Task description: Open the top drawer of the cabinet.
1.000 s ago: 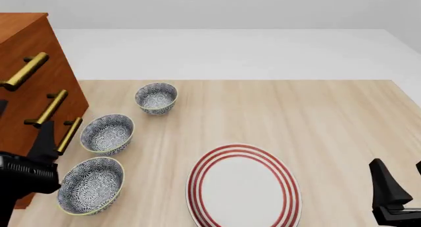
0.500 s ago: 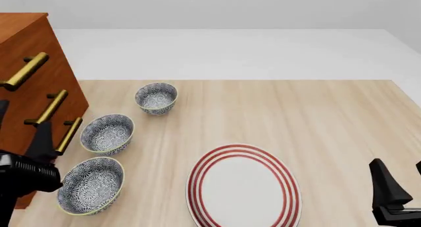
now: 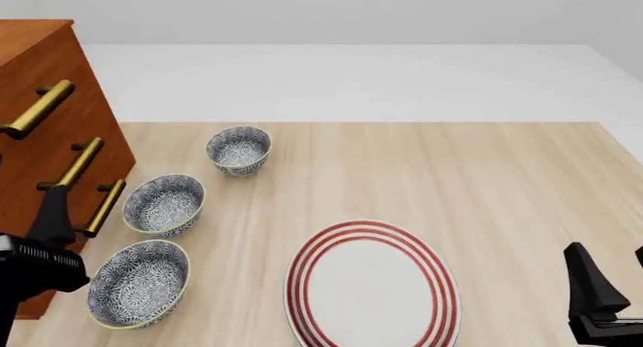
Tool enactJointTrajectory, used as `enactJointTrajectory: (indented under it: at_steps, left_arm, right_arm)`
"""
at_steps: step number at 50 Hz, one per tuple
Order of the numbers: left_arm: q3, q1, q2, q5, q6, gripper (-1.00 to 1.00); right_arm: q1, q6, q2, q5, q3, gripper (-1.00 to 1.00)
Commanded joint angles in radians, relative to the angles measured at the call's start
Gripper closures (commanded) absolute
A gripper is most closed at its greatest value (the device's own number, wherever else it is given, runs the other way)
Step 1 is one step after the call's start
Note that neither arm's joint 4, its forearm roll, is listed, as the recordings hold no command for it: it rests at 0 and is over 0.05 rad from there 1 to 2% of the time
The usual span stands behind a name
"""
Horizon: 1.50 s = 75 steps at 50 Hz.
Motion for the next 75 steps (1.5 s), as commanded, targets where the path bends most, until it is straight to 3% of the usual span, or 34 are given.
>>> enactJointTrajectory:
  at_steps: [1,15,36,38,75]
  left_arm:
    - [-0.006,0.011,0.001,-0.001,0.029,-1.0]
    - [-0.049,0.022,0.025,0.032,0.074,-1.0]
    - [-0.086,0.053,0.136,-0.022,0.097,-1.0]
    - [-0.088,0.057,0.143,-0.028,0.14,-1.0]
    - [-0.17,0.087,0.23,-0.028,0.172,-1.0]
  right_arm:
    - [0.0,0.0,0.0,0.0,0.0,-1.0]
    - [0.0,0.0,0.0,0.0,0.0,-1.0]
    - [0.0,0.0,0.0,0.0,0.0,-1.0]
    - [0.0,0.0,0.0,0.0,0.0,-1.0]
    - [0.0,0.0,0.0,0.0,0.0,-1.0]
